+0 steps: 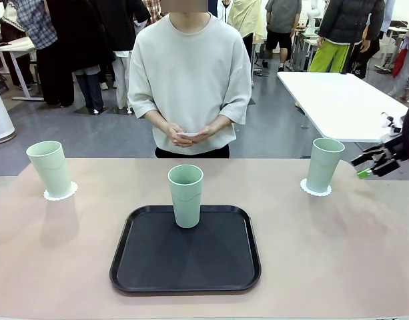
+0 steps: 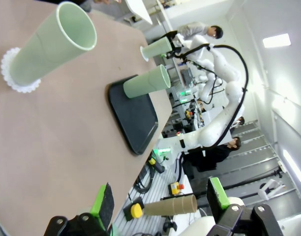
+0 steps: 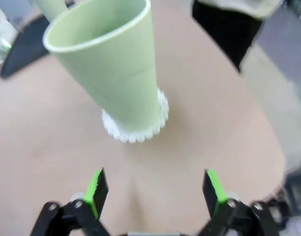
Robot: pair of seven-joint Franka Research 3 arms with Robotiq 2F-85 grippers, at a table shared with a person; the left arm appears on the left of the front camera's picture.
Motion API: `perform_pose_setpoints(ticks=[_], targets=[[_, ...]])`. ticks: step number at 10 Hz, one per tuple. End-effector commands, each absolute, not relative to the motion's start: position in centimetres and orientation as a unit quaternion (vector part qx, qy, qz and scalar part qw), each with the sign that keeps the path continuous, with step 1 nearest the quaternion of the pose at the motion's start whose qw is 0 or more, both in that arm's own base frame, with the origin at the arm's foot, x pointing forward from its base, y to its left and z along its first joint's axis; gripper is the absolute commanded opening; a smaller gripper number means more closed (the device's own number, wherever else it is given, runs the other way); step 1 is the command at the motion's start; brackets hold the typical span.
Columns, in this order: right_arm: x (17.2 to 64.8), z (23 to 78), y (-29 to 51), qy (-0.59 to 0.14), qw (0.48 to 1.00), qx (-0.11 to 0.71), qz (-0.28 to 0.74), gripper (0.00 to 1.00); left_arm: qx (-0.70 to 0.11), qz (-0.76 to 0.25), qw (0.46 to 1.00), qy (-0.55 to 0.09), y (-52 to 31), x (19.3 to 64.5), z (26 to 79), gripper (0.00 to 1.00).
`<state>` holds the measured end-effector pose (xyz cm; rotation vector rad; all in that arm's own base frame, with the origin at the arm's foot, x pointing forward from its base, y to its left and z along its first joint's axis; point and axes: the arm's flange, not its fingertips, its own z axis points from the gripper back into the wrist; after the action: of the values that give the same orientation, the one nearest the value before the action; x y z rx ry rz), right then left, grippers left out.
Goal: Place coasters on the table and set cups on them.
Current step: Take one Reusable plastic cup from the Flat Tray and place it on a coaster set by the human.
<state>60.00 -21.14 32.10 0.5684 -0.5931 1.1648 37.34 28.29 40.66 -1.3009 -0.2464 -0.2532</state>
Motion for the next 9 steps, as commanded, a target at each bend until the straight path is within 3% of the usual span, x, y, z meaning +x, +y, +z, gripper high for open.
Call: perform_pose_setpoints(ticks=[1, 4, 7, 9], targets=[[54.1, 36.8, -16.4, -0.138, 0.834, 0.111, 0.523, 1.0, -0.601, -0.111, 0.784, -0.112, 28.5, 37.3, 41.0, 1.0], [49.3, 42.6, -9.7, -0.079, 0.854, -0.004, 0.515, 1.0, -0.601, -0.111, 0.784, -0.112, 28.5, 37.3, 41.0, 1.0], [44.4, 46.4, -1.9, -0.112, 0.91, -0.047, 0.397, 1.0, -0.601, -0.111, 0.784, -0.112, 28.5, 37.3, 41.0, 1.0], [41.9, 49.1, 1.4, -0.121, 0.925, -0.027, 0.358, 1.0, -0.601, -0.111, 0.784, -0.112, 28.5, 37.3, 41.0, 1.0]])
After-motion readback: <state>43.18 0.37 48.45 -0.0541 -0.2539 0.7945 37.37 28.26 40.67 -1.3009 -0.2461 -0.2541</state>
